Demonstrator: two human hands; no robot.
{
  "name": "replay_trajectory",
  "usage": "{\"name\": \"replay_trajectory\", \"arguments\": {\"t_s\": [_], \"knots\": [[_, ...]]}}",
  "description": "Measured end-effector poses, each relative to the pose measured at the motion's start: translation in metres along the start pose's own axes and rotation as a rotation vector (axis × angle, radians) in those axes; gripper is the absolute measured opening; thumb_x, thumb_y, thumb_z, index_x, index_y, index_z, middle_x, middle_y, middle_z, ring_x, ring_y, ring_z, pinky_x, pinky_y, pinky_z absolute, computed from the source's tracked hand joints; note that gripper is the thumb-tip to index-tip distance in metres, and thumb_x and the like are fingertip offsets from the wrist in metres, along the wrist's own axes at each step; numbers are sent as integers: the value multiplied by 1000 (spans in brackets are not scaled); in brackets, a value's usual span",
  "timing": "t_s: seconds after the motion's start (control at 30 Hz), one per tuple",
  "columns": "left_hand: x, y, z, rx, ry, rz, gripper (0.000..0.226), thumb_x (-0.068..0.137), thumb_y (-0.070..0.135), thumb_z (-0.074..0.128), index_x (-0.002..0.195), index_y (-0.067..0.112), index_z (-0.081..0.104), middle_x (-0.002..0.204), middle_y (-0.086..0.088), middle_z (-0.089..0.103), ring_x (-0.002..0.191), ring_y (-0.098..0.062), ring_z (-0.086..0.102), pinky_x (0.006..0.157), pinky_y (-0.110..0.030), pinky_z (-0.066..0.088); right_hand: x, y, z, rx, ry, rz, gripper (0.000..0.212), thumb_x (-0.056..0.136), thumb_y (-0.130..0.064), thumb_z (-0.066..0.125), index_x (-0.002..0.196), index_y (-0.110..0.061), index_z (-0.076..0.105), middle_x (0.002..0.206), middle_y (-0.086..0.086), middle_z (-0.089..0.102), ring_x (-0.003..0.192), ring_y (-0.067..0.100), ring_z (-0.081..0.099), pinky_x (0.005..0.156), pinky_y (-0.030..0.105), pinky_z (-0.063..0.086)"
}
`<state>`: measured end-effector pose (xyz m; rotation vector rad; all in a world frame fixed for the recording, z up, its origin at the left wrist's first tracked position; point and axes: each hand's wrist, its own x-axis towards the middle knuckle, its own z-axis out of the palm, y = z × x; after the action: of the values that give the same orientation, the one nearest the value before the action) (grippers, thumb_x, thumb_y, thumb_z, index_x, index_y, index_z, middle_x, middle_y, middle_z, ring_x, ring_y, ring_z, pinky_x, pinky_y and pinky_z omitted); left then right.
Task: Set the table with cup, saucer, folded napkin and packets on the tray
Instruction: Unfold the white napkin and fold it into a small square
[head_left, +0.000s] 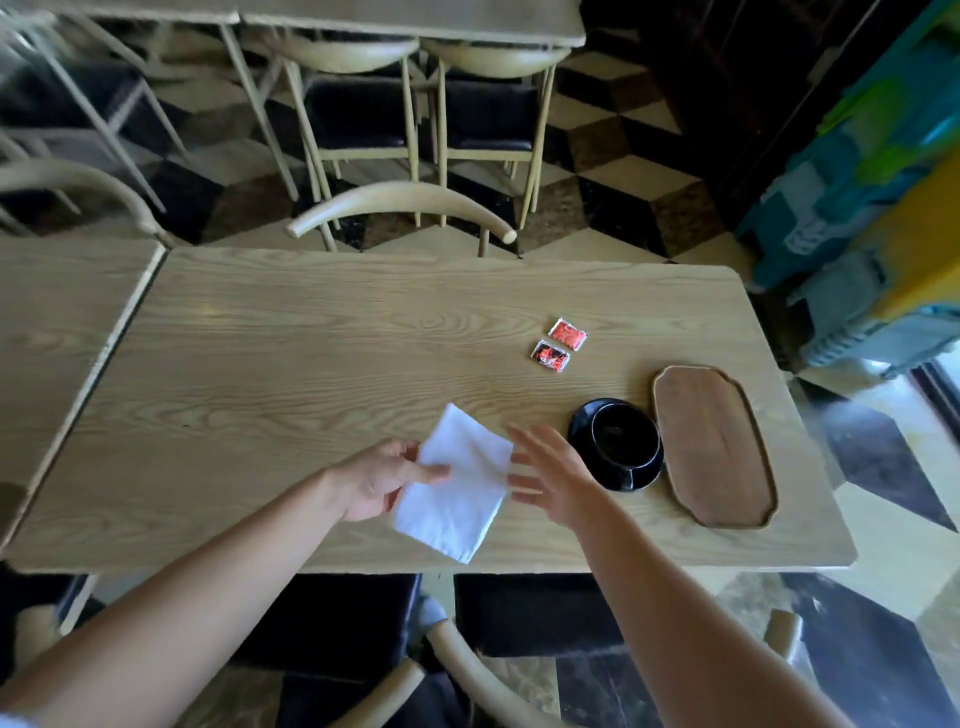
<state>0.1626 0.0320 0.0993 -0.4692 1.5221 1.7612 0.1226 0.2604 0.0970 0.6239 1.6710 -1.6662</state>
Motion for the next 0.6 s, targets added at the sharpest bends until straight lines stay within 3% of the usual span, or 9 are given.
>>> {"name": "replay_trajectory", "arguments": {"t_s": [0.1, 0.2, 0.33, 0.43, 0.53, 0.6], "knots": [[-14, 15, 21, -41, 70, 89, 21, 79, -3, 69, 85, 17, 75, 92, -4, 77, 84, -18, 73, 73, -29, 58, -26, 5, -14, 133, -319, -26, 55, 84, -31, 75, 133, -33, 50, 110, 12, 71, 91, 35, 68, 88, 48, 51], [-32, 25, 48, 93, 250, 219, 20, 76, -5, 72, 89, 11, 68, 90, -7, 74, 84, -22, 68, 72, -30, 52, -53, 4, -19, 166, -398, -220, 52, 84, -3, 70, 127, -30, 60, 103, 13, 69, 91, 30, 65, 89, 45, 50], [-54, 33, 84, 307, 511, 455, 50, 66, -1, 81, 102, 17, 52, 82, -7, 67, 72, -19, 58, 62, -32, 43, -84, -3, -33, 36, -268, -466, 46, 75, 13, 71, 107, -19, 72, 75, 6, 54, 73, 21, 54, 75, 35, 46], [-70, 36, 105, 559, 633, 576, 68, 66, 8, 80, 121, 33, 49, 64, -5, 68, 55, -13, 50, 57, -28, 41, -102, -8, -46, -90, -131, -568, 51, 72, 10, 75, 105, -29, 72, 84, 10, 58, 77, 20, 51, 77, 33, 43], [-86, 42, 128, 799, 682, 695, 51, 69, 12, 78, 114, 30, 64, 52, 17, 62, 50, 2, 50, 57, -10, 39, -119, -11, -63, -210, -14, -623, 50, 72, 3, 78, 100, -38, 70, 84, 6, 60, 76, 19, 54, 70, 33, 49], [-93, 45, 143, 813, 709, 729, 36, 70, 13, 78, 104, 25, 71, 66, 18, 72, 65, 4, 64, 73, -17, 51, -131, -12, -77, -293, 44, -644, 45, 73, -2, 78, 102, -36, 71, 80, 4, 60, 74, 21, 56, 70, 43, 56]]}}
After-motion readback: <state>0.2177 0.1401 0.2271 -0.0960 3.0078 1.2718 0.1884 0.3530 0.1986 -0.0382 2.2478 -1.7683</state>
